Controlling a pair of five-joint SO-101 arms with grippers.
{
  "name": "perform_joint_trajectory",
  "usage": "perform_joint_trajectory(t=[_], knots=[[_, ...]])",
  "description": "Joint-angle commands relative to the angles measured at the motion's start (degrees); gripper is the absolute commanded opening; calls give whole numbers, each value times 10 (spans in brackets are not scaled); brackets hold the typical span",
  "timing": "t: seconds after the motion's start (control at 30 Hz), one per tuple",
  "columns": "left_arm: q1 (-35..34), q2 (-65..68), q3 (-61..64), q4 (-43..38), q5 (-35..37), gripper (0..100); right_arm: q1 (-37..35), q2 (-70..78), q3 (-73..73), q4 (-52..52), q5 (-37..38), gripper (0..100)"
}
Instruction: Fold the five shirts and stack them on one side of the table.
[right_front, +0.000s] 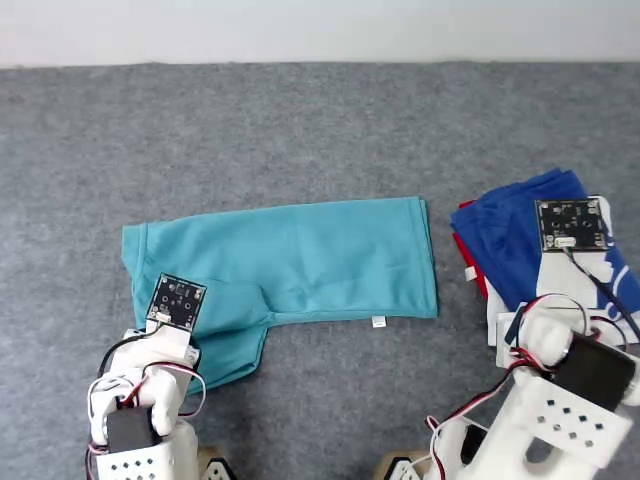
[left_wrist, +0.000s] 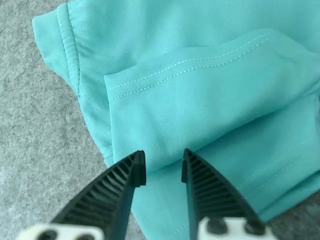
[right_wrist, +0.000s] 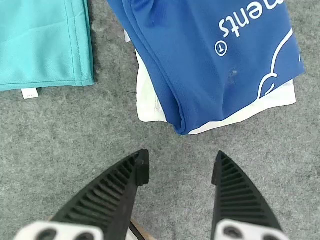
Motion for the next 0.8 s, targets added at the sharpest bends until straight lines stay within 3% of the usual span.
perform_joint_trajectory(t=[0.0, 0.77], knots=[[-1, -4, 0, 3, -5, 127, 2, -7, -1, 5, -4, 209], [-1, -4, 0, 3, -5, 127, 3, -1, 17, 12, -5, 211]])
